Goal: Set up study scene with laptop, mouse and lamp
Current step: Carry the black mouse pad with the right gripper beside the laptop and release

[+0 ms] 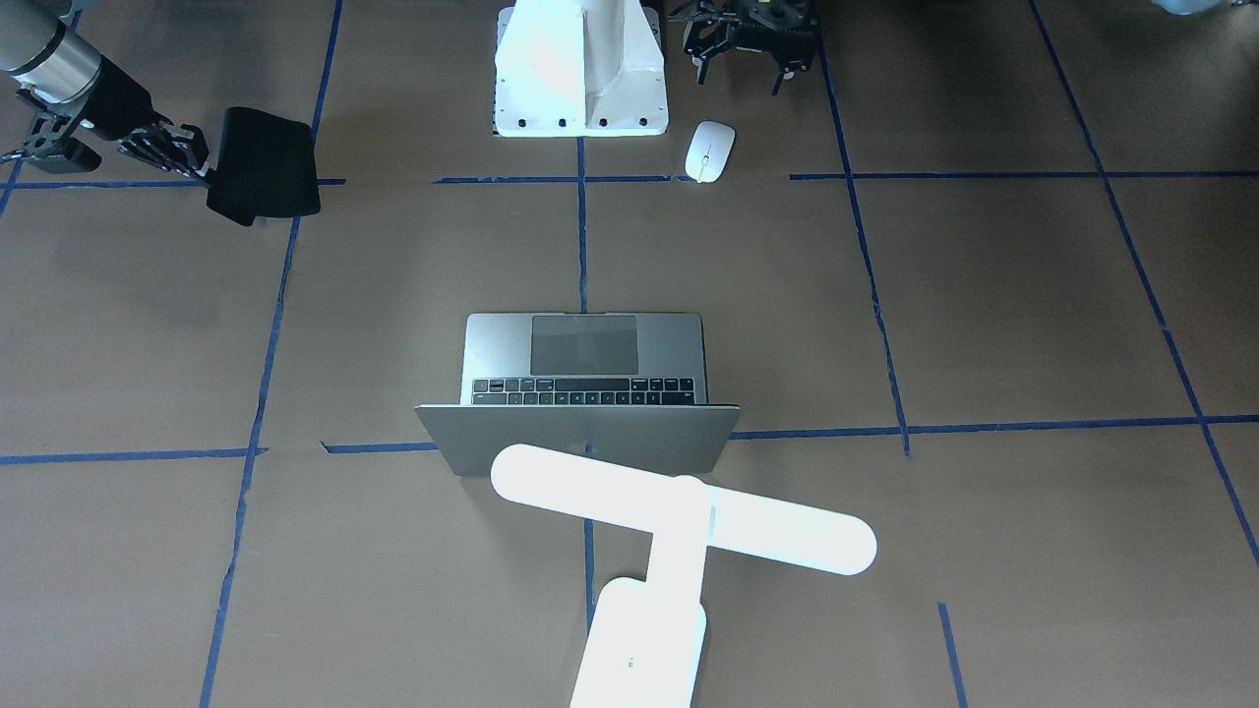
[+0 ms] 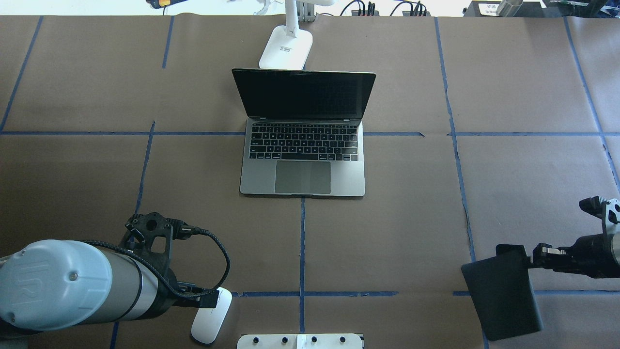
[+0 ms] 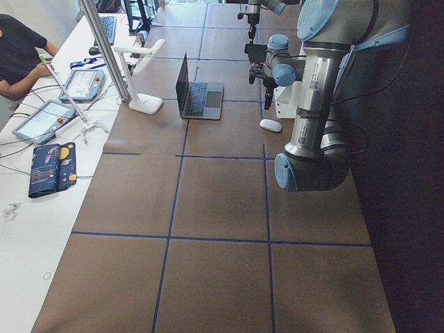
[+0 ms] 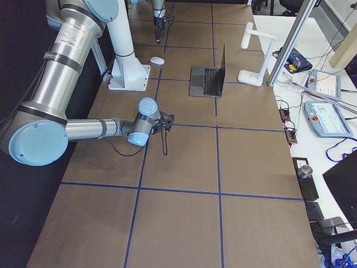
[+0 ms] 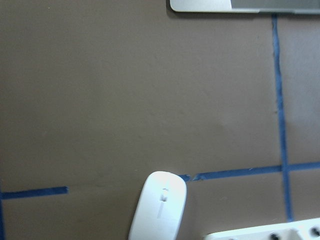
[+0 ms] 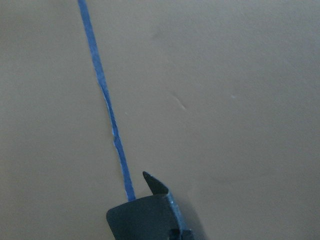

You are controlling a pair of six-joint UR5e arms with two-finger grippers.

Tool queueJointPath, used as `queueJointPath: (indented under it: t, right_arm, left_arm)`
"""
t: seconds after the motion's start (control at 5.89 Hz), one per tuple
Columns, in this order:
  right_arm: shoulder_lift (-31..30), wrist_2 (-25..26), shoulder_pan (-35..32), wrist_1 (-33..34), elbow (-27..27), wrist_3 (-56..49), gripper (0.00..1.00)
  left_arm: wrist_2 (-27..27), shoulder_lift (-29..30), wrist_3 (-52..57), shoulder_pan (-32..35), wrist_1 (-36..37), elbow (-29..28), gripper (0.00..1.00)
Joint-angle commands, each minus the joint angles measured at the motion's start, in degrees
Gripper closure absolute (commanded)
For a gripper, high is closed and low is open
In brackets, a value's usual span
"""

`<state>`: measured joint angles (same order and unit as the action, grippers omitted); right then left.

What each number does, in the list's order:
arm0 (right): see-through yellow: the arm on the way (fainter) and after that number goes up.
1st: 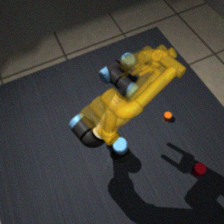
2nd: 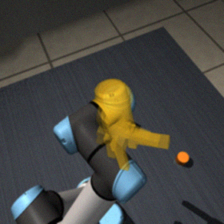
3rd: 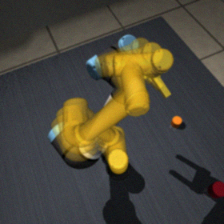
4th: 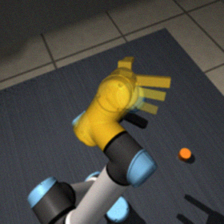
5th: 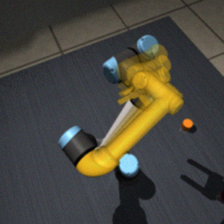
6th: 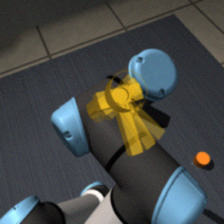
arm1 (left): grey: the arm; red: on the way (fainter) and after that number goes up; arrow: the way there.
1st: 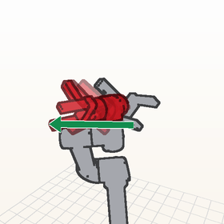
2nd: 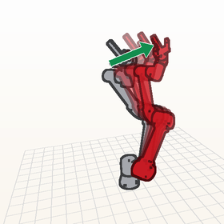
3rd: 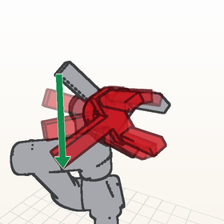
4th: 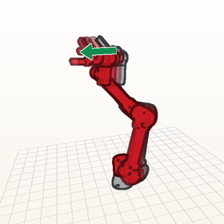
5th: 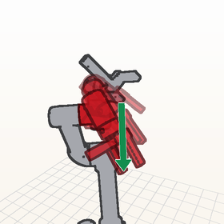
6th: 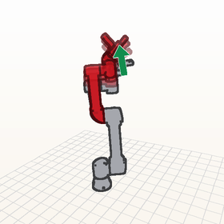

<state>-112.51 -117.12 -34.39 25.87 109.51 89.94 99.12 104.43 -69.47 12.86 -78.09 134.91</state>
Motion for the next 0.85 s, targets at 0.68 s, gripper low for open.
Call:
queueJointPath:
  t: [0.68]
  right_arm:
    - [37.03, -2.04, -12.17, 18.17, -20.15, 2.43, 1.00]
  left_arm:
    - [0.28, -0.10, 14.28, -0.55, -0.48, -3.60, 0.00]
